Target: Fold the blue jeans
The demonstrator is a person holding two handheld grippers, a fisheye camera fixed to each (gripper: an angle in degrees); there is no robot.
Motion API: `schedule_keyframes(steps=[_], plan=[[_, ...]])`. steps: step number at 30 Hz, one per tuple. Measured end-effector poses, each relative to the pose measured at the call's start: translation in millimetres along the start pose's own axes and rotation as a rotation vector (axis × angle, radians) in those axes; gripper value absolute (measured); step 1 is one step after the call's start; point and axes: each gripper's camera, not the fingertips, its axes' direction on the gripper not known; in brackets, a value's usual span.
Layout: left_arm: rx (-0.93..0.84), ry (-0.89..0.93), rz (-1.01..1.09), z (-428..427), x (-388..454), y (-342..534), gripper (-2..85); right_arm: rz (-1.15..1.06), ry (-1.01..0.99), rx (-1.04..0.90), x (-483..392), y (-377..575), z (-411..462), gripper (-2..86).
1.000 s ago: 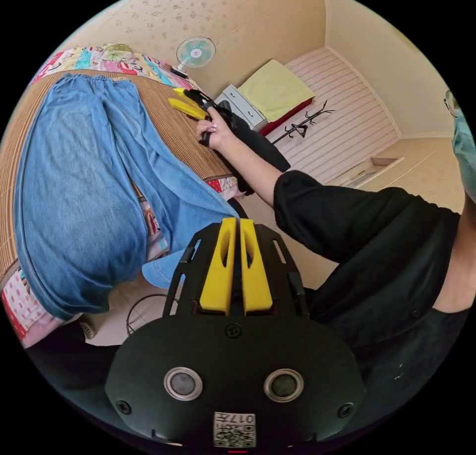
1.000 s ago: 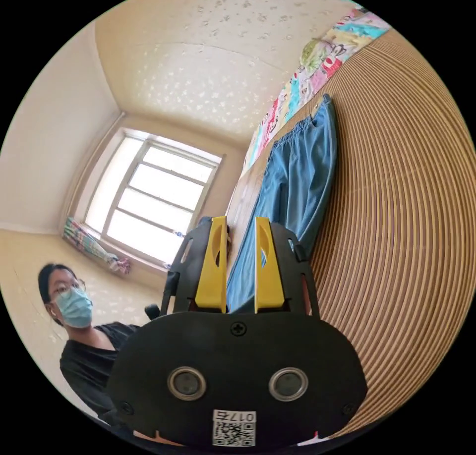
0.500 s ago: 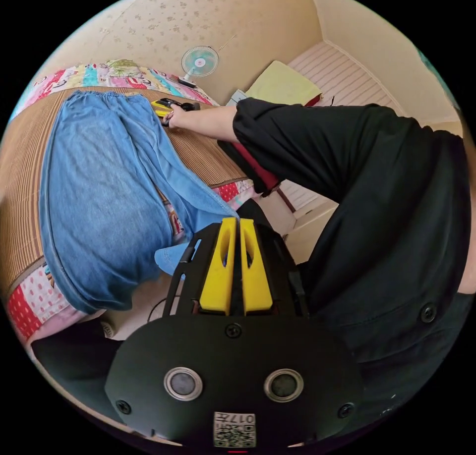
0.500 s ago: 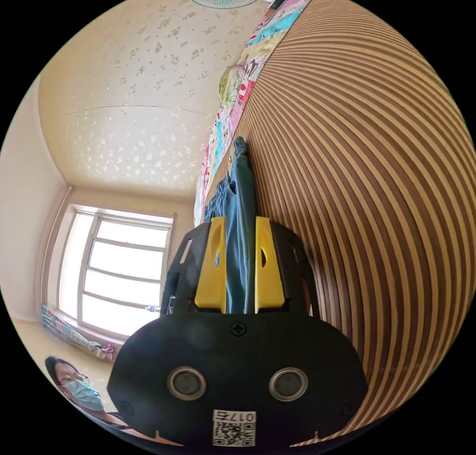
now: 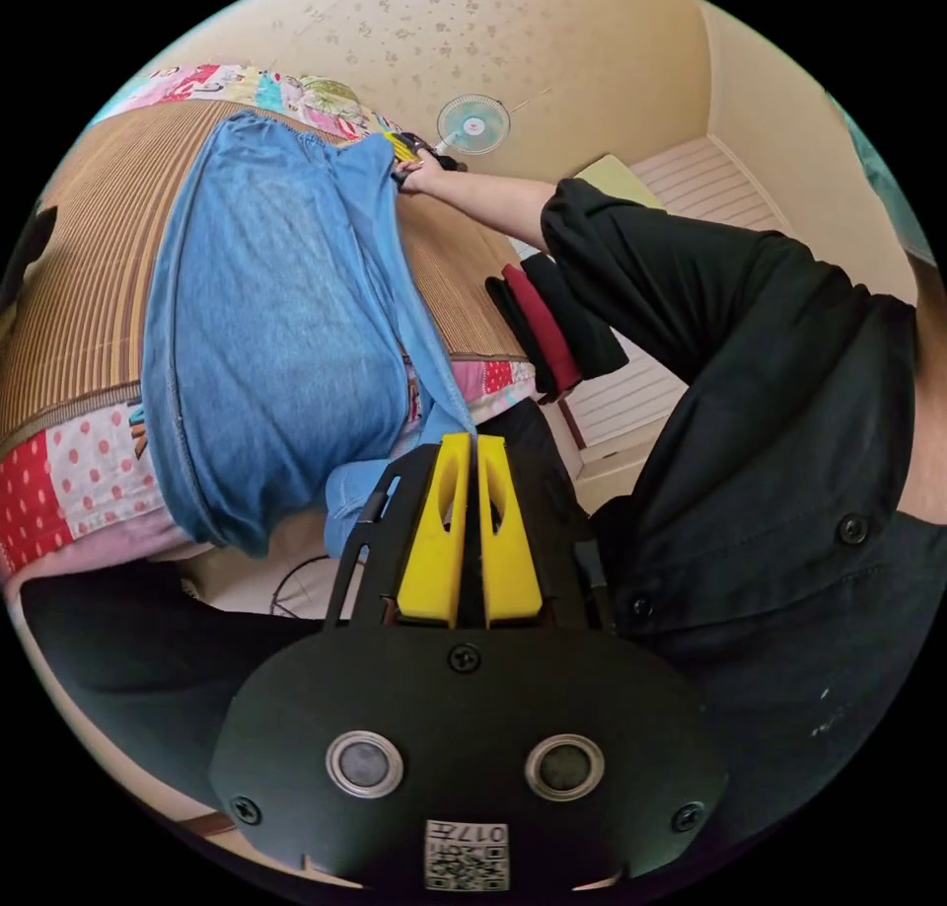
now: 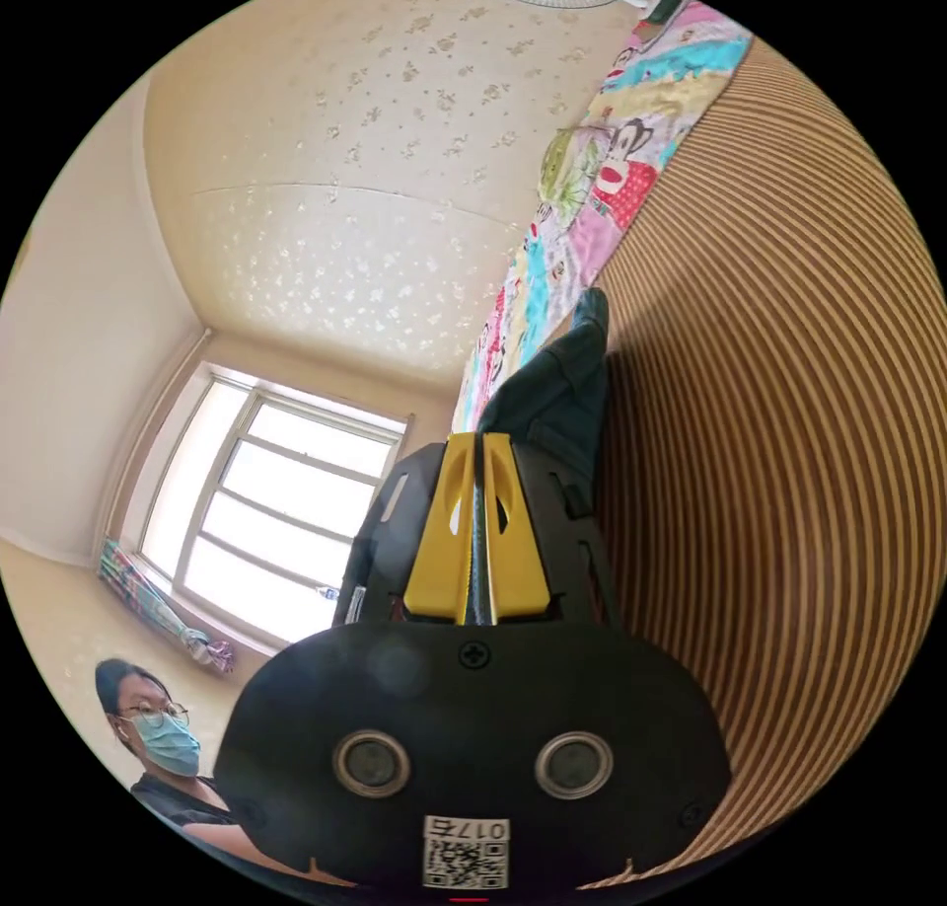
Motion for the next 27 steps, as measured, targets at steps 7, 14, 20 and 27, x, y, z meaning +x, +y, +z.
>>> schedule_keyframes(steps=[7,14,20,27], plan=[[-0.024,-0.135,-0.188,-30,-35,13,-0.9,-0.07,-0.014,-0.062,-65,-7,98,1.6],[0.009,-0.14,-0.336,-68,-67,27,-0.9,-0.017,-0.056,-0.124,-75,24,218,1.5],[0.025,-0.136,-0.408,-90,-89,34,-0.9,0.077,-0.05,-0.145,-51,50,276,1.7],[0.052,-0.141,-0.441,-106,-90,41,-0.8,0.067,-0.05,-0.171,-52,58,296,3.4]])
